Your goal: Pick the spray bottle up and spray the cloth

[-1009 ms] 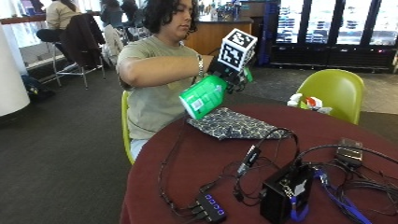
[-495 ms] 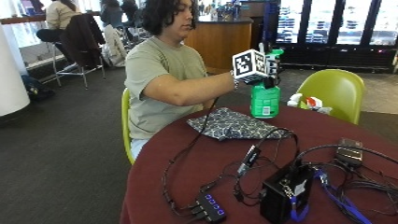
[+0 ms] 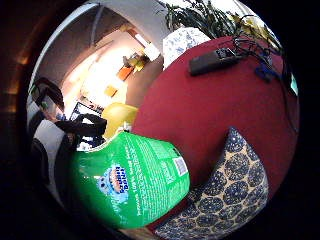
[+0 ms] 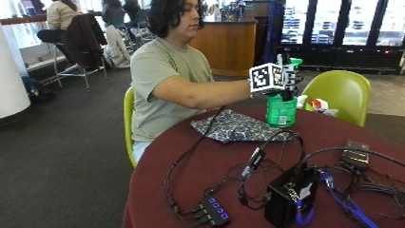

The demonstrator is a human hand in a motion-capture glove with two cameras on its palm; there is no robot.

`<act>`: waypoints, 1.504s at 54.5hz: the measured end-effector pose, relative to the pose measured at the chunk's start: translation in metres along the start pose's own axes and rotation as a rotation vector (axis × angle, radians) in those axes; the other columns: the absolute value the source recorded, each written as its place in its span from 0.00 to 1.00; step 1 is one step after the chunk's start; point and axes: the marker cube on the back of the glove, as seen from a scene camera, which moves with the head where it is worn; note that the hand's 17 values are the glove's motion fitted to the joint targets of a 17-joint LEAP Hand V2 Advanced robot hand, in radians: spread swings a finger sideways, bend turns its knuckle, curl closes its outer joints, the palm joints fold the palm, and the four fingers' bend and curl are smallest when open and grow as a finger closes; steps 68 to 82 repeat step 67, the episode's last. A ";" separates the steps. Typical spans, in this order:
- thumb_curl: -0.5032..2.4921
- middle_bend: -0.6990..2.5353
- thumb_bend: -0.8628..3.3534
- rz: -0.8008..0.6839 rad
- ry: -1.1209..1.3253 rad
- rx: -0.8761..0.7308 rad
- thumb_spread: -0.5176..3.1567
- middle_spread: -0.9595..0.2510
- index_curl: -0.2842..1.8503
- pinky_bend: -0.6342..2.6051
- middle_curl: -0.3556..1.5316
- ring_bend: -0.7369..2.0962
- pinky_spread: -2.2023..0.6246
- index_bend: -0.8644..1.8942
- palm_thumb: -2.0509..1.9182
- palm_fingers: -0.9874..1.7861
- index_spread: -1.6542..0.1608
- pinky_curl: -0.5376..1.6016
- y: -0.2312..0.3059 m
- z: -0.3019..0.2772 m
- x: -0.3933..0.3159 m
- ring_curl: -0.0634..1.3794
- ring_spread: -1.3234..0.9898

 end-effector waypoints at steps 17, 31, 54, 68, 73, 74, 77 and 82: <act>0.41 0.37 0.18 -0.005 0.159 -0.186 0.33 0.67 0.39 0.32 0.45 0.43 0.71 0.39 0.68 0.71 0.75 0.44 0.033 -0.024 0.017 0.35 0.50; 0.34 0.29 0.19 -0.188 0.649 -0.398 0.39 0.69 0.33 0.30 0.40 0.38 0.79 0.36 0.63 0.57 0.71 0.43 0.078 -0.103 0.027 0.31 0.51; 0.30 0.27 0.20 -0.399 1.055 -0.510 0.40 0.70 0.28 0.28 0.38 0.35 0.84 0.37 0.60 0.54 0.67 0.41 0.166 -0.177 0.002 0.28 0.51; 0.29 0.27 0.20 -0.385 1.170 -0.478 0.40 0.71 0.27 0.28 0.37 0.36 0.84 0.37 0.60 0.53 0.67 0.41 0.173 -0.173 -0.004 0.28 0.51; 0.29 0.27 0.20 -0.385 1.170 -0.478 0.40 0.71 0.27 0.28 0.37 0.36 0.84 0.37 0.60 0.53 0.67 0.41 0.173 -0.173 -0.004 0.28 0.51; 0.29 0.27 0.20 -0.385 1.170 -0.478 0.40 0.71 0.27 0.28 0.37 0.36 0.84 0.37 0.60 0.53 0.67 0.41 0.173 -0.173 -0.004 0.28 0.51; 0.29 0.27 0.20 -0.385 1.170 -0.478 0.40 0.71 0.27 0.28 0.37 0.36 0.84 0.37 0.60 0.53 0.67 0.41 0.173 -0.173 -0.004 0.28 0.51; 0.29 0.27 0.20 -0.385 1.170 -0.478 0.40 0.71 0.27 0.28 0.37 0.36 0.84 0.37 0.60 0.53 0.67 0.41 0.173 -0.173 -0.004 0.28 0.51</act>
